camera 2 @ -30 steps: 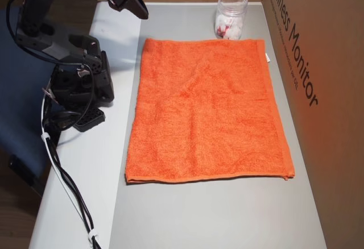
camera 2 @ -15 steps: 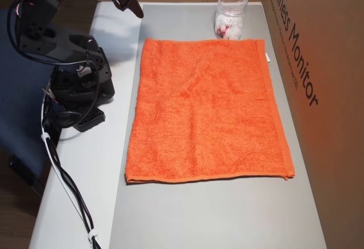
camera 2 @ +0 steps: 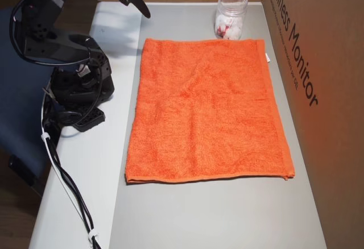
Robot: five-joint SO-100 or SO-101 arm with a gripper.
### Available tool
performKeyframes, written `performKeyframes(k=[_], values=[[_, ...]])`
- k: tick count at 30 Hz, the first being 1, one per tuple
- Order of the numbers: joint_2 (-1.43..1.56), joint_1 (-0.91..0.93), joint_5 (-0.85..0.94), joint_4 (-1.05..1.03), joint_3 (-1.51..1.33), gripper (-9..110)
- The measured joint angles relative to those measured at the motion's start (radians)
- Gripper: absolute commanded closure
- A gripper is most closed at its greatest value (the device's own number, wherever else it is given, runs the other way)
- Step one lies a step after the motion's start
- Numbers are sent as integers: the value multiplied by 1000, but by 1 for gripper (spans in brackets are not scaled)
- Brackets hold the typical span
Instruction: Fold the blanket.
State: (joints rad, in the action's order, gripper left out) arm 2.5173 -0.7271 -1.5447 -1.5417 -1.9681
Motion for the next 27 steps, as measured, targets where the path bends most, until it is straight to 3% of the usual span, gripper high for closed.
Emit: performKeyframes(k=[15,27], values=[[-158,-41,531,0,0,81],[-255,-104,394,253,-120,81]])
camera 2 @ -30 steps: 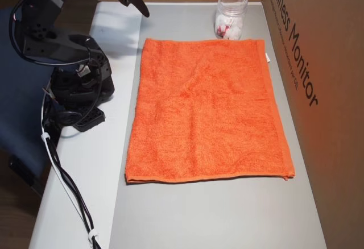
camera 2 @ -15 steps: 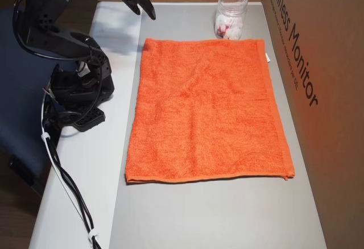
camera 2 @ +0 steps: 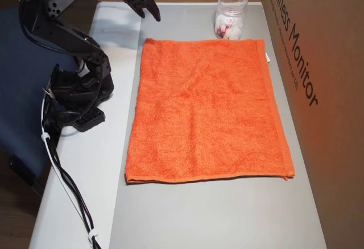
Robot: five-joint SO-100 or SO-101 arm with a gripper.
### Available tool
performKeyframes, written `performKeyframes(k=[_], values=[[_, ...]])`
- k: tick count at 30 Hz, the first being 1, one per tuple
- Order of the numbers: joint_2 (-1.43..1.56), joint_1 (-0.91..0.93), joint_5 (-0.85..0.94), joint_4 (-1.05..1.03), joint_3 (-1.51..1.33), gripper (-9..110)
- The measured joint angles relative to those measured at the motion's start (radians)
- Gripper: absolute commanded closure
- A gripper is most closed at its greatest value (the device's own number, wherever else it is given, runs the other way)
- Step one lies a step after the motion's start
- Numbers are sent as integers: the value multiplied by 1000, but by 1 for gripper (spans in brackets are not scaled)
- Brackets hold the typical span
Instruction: Fold the blanket.
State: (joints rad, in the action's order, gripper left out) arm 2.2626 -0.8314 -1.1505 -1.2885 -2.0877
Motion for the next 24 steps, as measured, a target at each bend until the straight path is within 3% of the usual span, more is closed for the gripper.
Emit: performKeyframes(k=[24], values=[[-34,-170,-8,549,-437,81]])
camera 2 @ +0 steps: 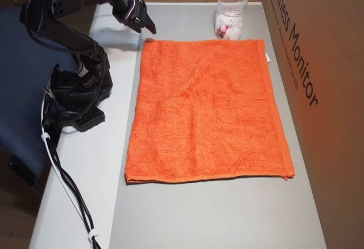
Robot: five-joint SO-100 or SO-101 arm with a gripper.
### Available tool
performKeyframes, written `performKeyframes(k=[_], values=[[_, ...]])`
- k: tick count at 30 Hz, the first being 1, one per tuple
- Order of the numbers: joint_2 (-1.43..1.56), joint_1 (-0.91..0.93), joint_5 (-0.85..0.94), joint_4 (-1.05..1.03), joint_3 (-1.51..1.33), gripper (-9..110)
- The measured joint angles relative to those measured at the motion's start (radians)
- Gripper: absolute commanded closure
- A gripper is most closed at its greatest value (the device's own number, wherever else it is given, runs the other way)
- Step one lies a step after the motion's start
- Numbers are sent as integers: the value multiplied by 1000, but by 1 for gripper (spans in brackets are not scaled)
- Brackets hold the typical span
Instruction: Fold the blanket.
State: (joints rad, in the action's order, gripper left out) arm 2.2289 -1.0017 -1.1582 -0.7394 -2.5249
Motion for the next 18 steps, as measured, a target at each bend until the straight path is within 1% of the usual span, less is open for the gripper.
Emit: performKeyframes(k=[7,18], values=[[-137,0,-2,64,11,81],[-245,2,-3,66,28,81]])
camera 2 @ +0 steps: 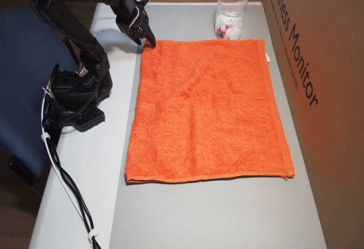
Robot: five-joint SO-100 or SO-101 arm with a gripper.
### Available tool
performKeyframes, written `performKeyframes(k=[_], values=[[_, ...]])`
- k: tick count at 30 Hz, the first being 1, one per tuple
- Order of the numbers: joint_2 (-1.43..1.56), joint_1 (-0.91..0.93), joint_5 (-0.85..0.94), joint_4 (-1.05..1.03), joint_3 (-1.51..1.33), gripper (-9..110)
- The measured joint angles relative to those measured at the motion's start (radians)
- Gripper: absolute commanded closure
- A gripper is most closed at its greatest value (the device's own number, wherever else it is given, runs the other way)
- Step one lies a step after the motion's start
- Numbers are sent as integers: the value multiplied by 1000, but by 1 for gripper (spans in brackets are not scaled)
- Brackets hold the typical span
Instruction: Fold the blanket.
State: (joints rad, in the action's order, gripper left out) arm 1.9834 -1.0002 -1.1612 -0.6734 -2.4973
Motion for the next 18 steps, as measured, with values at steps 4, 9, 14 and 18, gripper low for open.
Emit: performKeyframes(k=[4,9,14,18], values=[[-21,0,0,0,2,81],[-48,0,0,32,2,81],[-91,0,0,127,2,81],[-110,-2,0,164,8,81]])
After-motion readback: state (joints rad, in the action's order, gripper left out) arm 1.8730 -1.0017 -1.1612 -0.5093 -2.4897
